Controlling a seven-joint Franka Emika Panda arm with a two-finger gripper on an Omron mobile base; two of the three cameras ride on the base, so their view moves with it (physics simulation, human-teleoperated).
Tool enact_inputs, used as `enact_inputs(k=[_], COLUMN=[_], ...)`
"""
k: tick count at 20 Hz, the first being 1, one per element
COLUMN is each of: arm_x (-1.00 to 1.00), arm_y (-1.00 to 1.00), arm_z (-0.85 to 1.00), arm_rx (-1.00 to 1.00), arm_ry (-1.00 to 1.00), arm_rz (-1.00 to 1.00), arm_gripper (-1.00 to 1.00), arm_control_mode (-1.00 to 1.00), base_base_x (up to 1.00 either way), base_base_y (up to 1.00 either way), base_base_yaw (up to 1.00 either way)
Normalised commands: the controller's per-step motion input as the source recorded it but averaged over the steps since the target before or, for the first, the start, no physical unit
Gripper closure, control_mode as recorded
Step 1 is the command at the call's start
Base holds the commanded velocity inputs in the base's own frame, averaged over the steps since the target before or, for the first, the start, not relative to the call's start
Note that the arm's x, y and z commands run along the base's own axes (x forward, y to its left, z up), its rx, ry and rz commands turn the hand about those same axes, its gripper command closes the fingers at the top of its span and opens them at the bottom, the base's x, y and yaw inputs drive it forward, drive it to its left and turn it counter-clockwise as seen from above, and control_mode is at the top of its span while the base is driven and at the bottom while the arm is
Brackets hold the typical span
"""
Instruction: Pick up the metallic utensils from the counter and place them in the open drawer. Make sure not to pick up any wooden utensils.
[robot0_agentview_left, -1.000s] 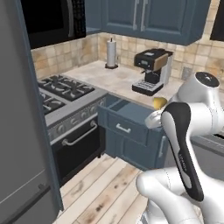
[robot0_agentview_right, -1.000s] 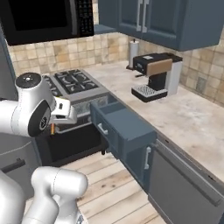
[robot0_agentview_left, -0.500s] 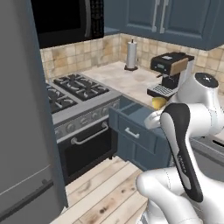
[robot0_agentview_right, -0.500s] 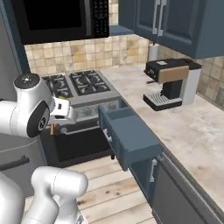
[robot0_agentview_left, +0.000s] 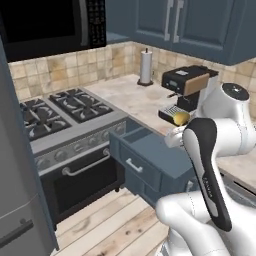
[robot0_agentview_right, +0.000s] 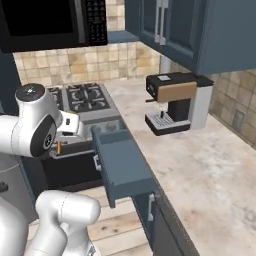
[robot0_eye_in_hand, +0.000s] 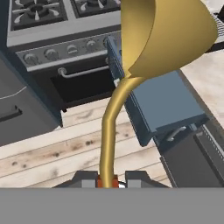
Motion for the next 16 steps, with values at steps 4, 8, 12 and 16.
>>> enact_inputs(k=[4, 8, 12, 16], arm_x=[0.0, 0.0, 0.0, 0.0], arm_y=[0.0, 0.0, 0.0, 0.0], arm_z=[0.0, 0.0, 0.0, 0.0], arm_rx=[0.0, 0.0, 0.0, 0.0], arm_ry=[0.0, 0.0, 0.0, 0.0], arm_rz=[0.0, 0.0, 0.0, 0.0], arm_gripper=[1.0, 1.0, 1.0, 1.0], arm_control_mode=[1.0, 1.0, 1.0, 1.0], base_base_x=[0.58, 0.35, 0.26, 0.24], base_base_y=[-0.42, -0.5, -0.55, -0.52], base_base_yaw=[0.22, 0.28, 0.33, 0.35])
